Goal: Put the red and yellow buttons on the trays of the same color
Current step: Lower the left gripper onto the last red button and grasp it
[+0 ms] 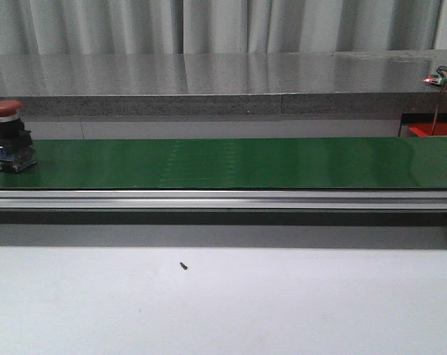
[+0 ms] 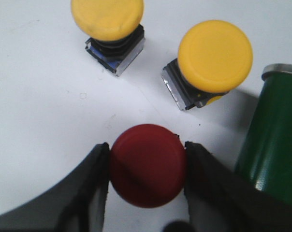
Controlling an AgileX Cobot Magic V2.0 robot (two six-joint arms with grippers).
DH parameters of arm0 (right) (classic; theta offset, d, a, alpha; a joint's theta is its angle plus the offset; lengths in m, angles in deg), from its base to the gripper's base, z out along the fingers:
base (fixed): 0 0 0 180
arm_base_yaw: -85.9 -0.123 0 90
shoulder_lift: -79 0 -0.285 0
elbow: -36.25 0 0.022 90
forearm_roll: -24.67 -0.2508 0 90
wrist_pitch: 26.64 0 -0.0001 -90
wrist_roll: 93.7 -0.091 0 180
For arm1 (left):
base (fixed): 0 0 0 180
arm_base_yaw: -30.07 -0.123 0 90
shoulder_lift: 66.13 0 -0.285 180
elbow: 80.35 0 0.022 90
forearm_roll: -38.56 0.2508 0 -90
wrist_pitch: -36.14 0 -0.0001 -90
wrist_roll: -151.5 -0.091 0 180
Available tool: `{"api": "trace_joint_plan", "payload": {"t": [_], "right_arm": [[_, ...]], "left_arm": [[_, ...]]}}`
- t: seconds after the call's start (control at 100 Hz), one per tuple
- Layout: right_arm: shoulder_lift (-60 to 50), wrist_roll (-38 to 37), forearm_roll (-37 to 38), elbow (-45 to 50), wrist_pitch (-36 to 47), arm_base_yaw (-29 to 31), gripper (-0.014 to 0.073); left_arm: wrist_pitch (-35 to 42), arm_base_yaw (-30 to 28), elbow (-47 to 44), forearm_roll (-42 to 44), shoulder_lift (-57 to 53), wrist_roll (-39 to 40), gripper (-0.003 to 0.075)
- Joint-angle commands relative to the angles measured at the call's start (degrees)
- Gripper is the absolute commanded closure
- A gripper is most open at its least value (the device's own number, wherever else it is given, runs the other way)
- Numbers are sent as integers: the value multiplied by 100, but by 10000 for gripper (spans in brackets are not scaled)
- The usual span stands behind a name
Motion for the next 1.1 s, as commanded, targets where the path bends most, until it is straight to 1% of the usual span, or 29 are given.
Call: {"api": "trace_joint_plan", "payload": {"t": [0.0, 0.15, 0.39, 0.67, 1.09], "right_arm": [[-7, 46, -13, -143, 414, -12, 692], [-7, 46, -13, -143, 414, -12, 692], [-7, 46, -13, -143, 414, -12, 692], [-7, 46, -13, -143, 414, -12, 692], [-7, 46, -13, -143, 414, -12, 692]], "left_arm": [[119, -22, 154, -12, -418, 62, 593], [-12, -22, 154, 187, -857, 62, 593], [-196, -22, 154, 226, -1586, 62, 594], [-621, 22, 154, 263, -1883, 62, 593], [-992, 662, 154, 332, -1908, -61, 593]]}}
